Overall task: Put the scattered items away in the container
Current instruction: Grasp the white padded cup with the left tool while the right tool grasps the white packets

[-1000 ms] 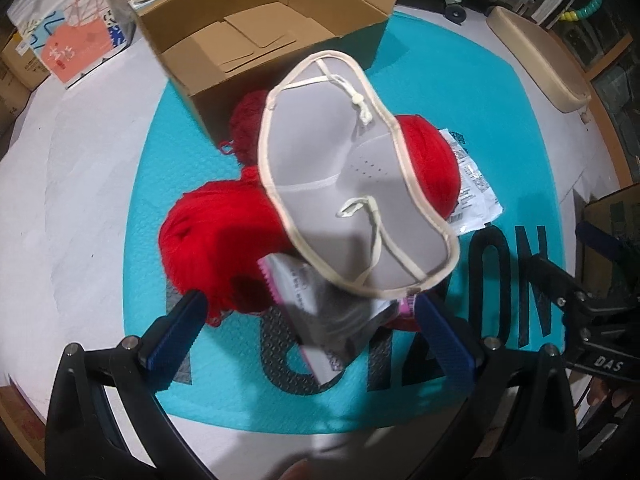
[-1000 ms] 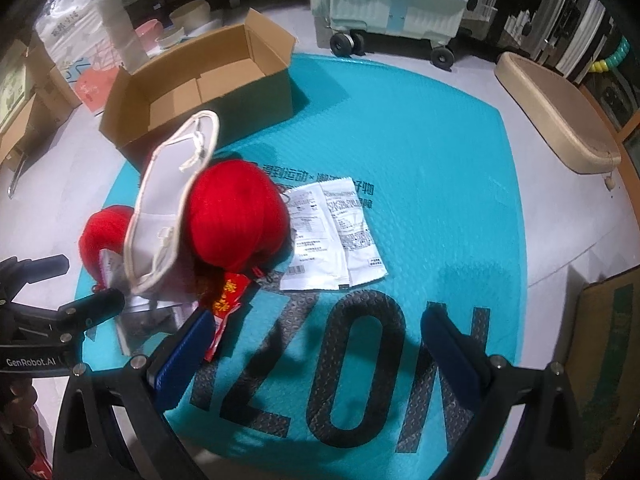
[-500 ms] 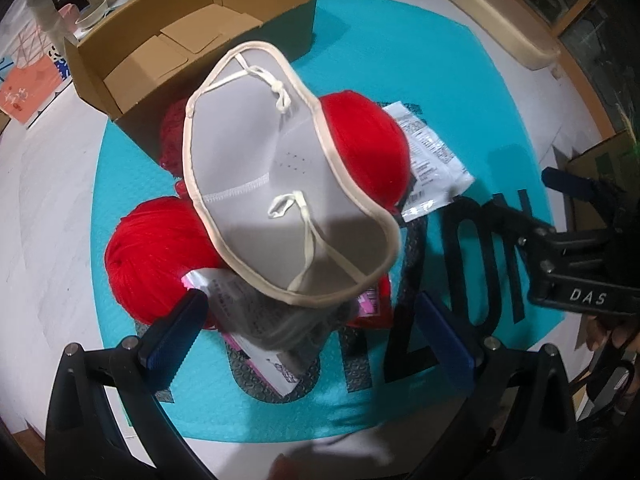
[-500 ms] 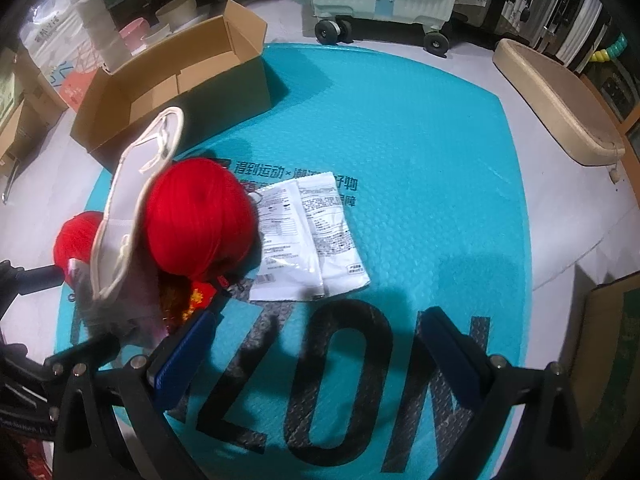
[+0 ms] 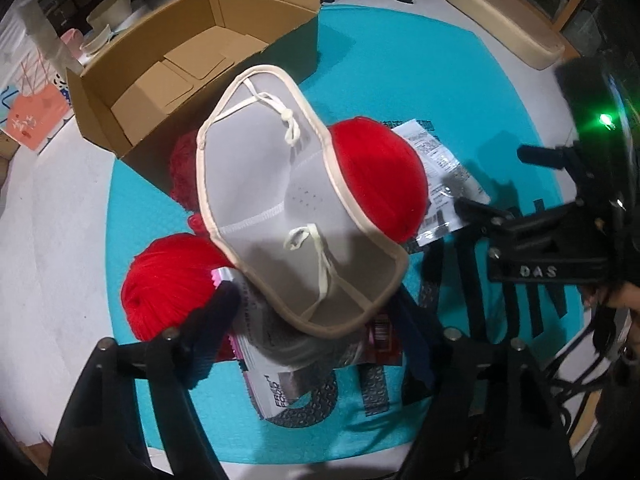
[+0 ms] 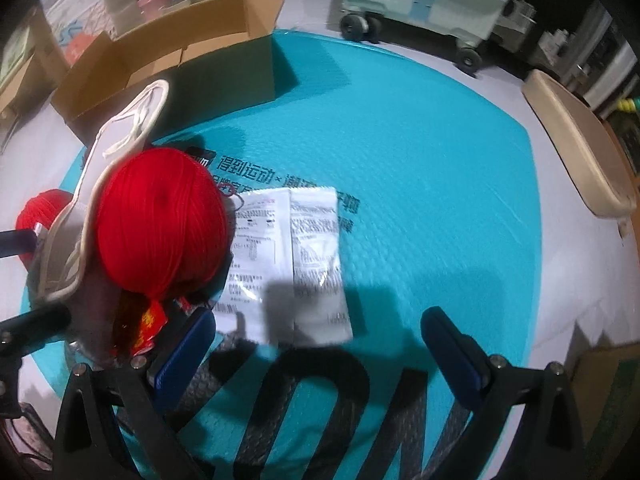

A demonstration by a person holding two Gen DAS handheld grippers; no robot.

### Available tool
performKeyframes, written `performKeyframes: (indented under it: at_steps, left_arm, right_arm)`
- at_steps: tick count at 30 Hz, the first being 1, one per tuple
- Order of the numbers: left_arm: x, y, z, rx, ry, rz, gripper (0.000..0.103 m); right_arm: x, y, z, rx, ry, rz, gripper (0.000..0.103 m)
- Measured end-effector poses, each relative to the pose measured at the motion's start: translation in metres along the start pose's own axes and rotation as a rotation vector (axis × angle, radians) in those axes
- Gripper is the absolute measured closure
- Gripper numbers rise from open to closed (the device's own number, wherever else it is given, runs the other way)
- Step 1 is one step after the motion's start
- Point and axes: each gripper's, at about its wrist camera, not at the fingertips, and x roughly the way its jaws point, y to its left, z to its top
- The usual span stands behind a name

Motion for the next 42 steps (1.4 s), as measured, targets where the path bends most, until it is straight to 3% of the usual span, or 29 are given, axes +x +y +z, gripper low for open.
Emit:
performKeyframes:
  at_steps: [7,17,26,27,29,31,32,34,36,38,42]
  left_arm:
    - [-0.005,-0.006,0.000,0.033,-0.036,-0.012,0.040]
    - [-0.019,-0.016,-0.003,0.080,-0.063,-0.067,0.042]
    - [0.018,-0.023,-0.004,0.089,0.024,-0.099,0.043]
    - [0.020,-0.024,-0.004,0.085,0.028,-0.096,0.046]
    - [0.028,-0.020,-0.002,0.065,0.037,-0.116,0.074]
    - [0.031,-0.015,-0.002,0.040,0.045,-0.147,0.082]
    - [0.032,-0.012,-0.001,0.021,0.045,-0.160,0.085]
    - [0.035,-0.009,-0.004,0.011,0.050,-0.164,0.087]
    - [0.037,-0.008,-0.004,0.010,0.056,-0.154,0.090]
    - [0.037,-0.009,-0.005,0.005,0.054,-0.153,0.098]
    - [0.030,-0.008,-0.007,-0.003,0.019,-0.135,0.099]
  right_arm:
    - [0.024,0.010,0.013,-0.116,0.030,-0.041,0.000]
    - [0.040,0.015,0.021,-0.158,0.048,0.020,0.000]
    - [0.064,0.021,0.032,-0.172,0.086,0.055,0.000]
    - [0.065,0.021,0.033,-0.166,0.087,0.056,0.000]
    - [0.067,0.019,0.033,-0.159,0.088,0.052,0.000]
    - [0.069,0.017,0.033,-0.150,0.080,0.068,0.000]
    - [0.069,0.016,0.032,-0.143,0.076,0.077,0.001]
    - [0.072,0.012,0.030,-0.118,0.074,0.134,0.015]
    - [0.076,0.006,0.028,-0.076,0.082,0.192,0.017]
    - [0.076,0.004,0.028,-0.077,0.068,0.195,0.022]
    - [0.072,-0.003,0.029,-0.064,0.047,0.235,0.044]
